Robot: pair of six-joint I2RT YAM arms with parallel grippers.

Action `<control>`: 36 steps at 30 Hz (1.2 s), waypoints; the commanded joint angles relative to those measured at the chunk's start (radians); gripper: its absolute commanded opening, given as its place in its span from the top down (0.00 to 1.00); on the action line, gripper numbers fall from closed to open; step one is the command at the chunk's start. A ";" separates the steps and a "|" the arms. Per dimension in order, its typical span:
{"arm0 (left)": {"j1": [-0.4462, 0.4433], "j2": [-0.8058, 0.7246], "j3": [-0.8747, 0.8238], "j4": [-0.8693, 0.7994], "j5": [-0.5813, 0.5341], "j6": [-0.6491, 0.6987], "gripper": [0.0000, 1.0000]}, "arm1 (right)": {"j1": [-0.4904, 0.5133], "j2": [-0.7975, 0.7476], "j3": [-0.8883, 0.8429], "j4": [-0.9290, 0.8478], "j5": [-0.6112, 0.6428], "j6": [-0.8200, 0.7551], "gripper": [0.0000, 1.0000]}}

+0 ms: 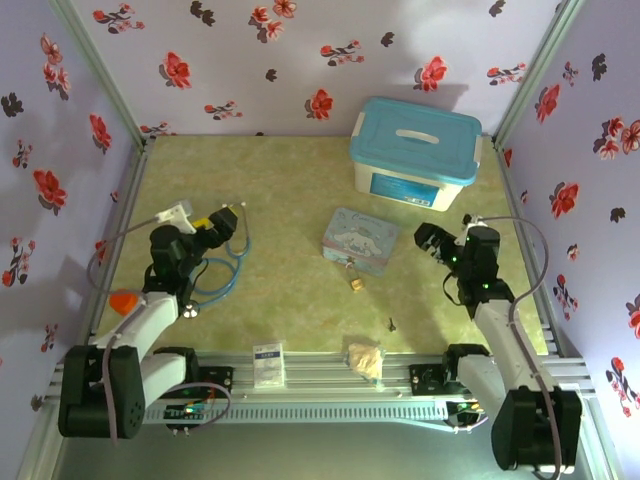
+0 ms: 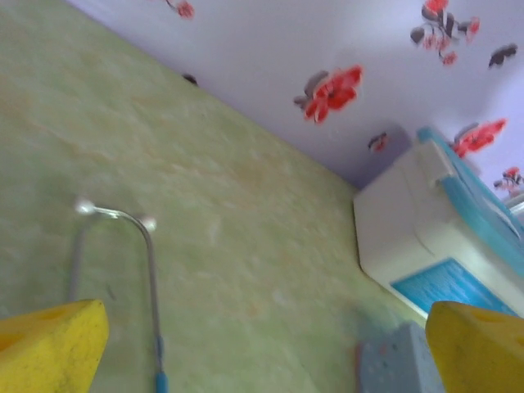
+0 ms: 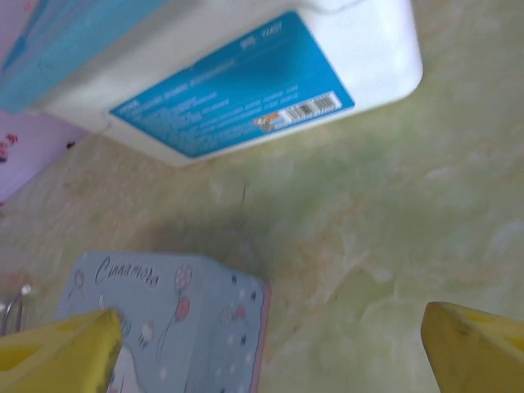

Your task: Unlock the padlock with the key

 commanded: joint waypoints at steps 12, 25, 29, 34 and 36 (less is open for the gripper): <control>-0.429 0.094 0.250 -0.472 -0.095 0.071 0.00 | 0.454 -0.043 0.101 -0.570 0.193 0.107 0.22; -0.663 0.205 0.370 -0.497 -0.098 0.067 0.00 | 0.817 -0.054 0.015 -0.697 0.330 0.385 0.44; -0.677 0.230 0.374 -0.476 -0.098 0.058 0.00 | 0.859 -0.026 -0.022 -0.640 0.327 0.426 0.53; -0.690 0.253 0.380 -0.471 -0.098 0.057 0.00 | 0.887 0.030 -0.044 -0.593 0.326 0.445 0.63; -0.693 0.260 0.379 -0.466 -0.098 0.053 0.00 | 0.895 0.043 -0.051 -0.571 0.324 0.449 0.65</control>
